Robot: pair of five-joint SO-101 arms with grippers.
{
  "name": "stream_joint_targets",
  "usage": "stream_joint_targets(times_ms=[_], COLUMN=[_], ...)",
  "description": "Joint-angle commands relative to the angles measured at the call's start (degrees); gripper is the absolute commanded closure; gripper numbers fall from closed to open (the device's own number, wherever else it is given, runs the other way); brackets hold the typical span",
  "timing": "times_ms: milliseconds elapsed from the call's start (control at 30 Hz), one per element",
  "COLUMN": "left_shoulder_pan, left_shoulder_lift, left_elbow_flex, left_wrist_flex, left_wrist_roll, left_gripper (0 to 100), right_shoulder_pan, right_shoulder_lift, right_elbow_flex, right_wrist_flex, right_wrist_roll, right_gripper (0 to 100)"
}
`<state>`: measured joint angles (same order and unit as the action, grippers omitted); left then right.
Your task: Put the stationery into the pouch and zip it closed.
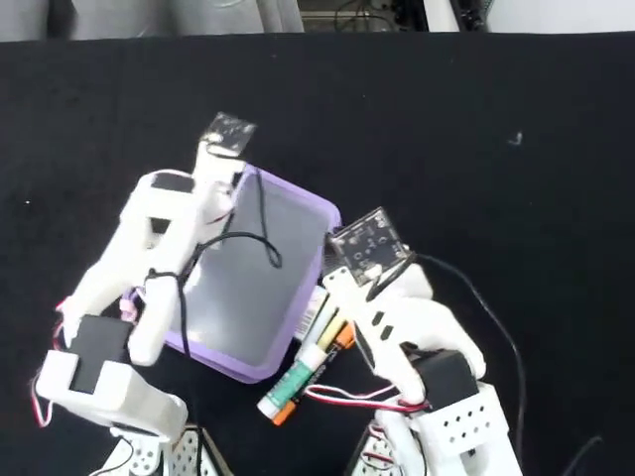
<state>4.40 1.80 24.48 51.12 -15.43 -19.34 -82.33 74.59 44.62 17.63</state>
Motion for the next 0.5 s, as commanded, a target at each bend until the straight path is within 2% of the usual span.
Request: stream_joint_targets(times_ms=[0,100,200,333,467], left_shoulder_pan=[5.93,7.16,4.18,-7.87,-22.55], left_shoulder_lift=[-0.26,-0.26,-0.26,-0.88,-0.97], left_elbow_flex=[-6.55,-6.64,-5.76,-5.67,-6.81], left_wrist_flex=[-0.79,-3.34,-3.78,-3.34,-3.16], left_wrist_roll=[11.25,15.74,14.77,14.15,14.15], left_gripper=[97,97,97,97,97], right_shoulder_pan=[2.46,2.90,2.73,1.85,-4.22], right_shoulder_lift=[-0.66,-1.01,-1.01,-1.10,-0.66], right_elbow_flex=[-3.91,-3.91,-3.91,-4.26,-6.11], right_wrist_flex=[-0.97,-0.97,-0.97,0.62,4.48], right_wrist_roll=[-0.35,-0.44,-0.44,-0.44,-0.44], right_gripper=[98.6,98.6,98.6,98.6,98.6])
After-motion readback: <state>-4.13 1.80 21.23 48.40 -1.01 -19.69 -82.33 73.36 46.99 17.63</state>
